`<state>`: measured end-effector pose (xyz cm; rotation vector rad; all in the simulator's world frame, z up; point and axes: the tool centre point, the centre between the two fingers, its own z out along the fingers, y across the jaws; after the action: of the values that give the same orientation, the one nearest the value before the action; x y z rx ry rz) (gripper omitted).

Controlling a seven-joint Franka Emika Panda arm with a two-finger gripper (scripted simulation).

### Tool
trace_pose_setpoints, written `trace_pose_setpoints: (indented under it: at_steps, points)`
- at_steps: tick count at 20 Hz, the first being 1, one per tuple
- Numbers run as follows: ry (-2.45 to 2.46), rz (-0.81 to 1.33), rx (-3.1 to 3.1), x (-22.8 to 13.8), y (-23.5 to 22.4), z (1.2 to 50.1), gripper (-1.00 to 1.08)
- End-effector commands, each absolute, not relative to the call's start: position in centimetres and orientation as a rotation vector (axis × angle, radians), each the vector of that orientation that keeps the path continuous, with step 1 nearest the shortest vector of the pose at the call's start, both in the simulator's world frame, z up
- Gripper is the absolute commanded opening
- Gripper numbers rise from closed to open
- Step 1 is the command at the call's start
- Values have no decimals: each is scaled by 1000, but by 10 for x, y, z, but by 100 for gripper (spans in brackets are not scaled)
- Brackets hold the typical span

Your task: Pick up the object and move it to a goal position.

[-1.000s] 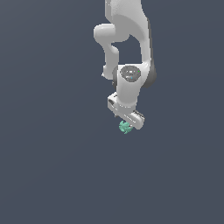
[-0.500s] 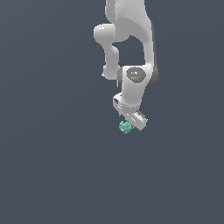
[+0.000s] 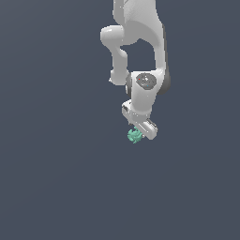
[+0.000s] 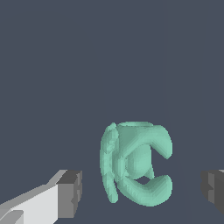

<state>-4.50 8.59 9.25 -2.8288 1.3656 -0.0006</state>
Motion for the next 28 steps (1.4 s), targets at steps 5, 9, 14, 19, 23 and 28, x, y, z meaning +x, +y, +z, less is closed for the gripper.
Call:
trace_pose_setpoints:
  at_steps: [5,9,14,19,23,28]
  points:
    - [1369,0,-2828,-46,86,68,100]
    - [1371,0,-2827,-46,86,51,100]
    - [1371,0,-2827,-46,86,45,100]
    - [1371,0,-2827,-46,86,45,-100]
    - [1371,0,-2827,-46,86,45,-100]
    - [1371,-1,-2826,-44,86,48,-100]
